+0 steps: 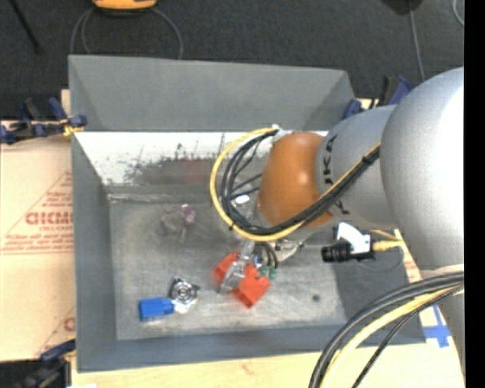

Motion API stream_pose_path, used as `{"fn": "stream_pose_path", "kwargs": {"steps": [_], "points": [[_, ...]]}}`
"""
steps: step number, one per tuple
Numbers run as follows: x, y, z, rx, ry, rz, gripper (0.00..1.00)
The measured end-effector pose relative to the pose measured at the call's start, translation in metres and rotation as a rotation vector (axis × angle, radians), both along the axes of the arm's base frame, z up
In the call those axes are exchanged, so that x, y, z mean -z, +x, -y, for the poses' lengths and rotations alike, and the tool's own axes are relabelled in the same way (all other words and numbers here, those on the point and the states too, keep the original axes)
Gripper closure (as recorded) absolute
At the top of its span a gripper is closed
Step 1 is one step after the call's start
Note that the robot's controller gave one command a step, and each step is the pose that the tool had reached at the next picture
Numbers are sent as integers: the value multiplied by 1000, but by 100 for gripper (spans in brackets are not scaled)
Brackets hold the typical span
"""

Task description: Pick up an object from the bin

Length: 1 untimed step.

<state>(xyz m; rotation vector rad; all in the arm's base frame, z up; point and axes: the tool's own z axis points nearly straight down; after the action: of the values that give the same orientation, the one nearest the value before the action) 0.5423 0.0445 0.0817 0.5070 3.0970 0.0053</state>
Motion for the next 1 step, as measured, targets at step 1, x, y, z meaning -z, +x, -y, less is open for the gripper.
{"fn": "stream_pose_path", "kwargs": {"steps": [1], "points": [[-1,1,-1,-2,0,2,100]]}}
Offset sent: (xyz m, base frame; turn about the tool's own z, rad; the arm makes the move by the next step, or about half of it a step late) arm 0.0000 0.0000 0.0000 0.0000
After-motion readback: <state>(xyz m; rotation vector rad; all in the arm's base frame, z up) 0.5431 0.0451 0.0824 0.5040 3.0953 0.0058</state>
